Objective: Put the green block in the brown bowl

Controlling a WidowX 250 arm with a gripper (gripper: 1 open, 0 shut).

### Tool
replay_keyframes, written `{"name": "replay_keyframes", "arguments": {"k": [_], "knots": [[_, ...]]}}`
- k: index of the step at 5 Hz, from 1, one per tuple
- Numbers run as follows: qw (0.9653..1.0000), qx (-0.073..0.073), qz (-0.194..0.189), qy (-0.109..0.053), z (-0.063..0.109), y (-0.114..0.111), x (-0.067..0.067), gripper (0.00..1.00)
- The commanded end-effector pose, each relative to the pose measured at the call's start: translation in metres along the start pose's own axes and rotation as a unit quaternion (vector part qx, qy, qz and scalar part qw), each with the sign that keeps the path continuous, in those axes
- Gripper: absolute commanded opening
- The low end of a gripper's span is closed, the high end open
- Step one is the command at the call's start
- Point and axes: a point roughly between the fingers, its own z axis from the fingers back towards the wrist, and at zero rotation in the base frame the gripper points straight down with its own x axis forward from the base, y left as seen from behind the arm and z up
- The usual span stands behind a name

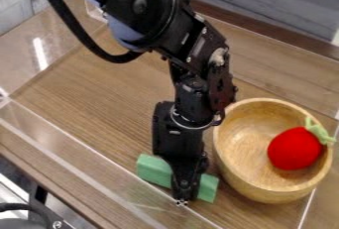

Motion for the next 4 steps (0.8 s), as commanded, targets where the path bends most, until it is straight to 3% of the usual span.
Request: {"name": "replay_keyframes", "arguments": {"k": [1, 4], "knots": [[0.9999, 0.008, 0.009, 0.007, 0.0005, 0.0034, 0.0002, 0.00], [0.9996, 0.017, 0.008, 0.022, 0.0011, 0.0042, -0.0024, 0.00]]}}
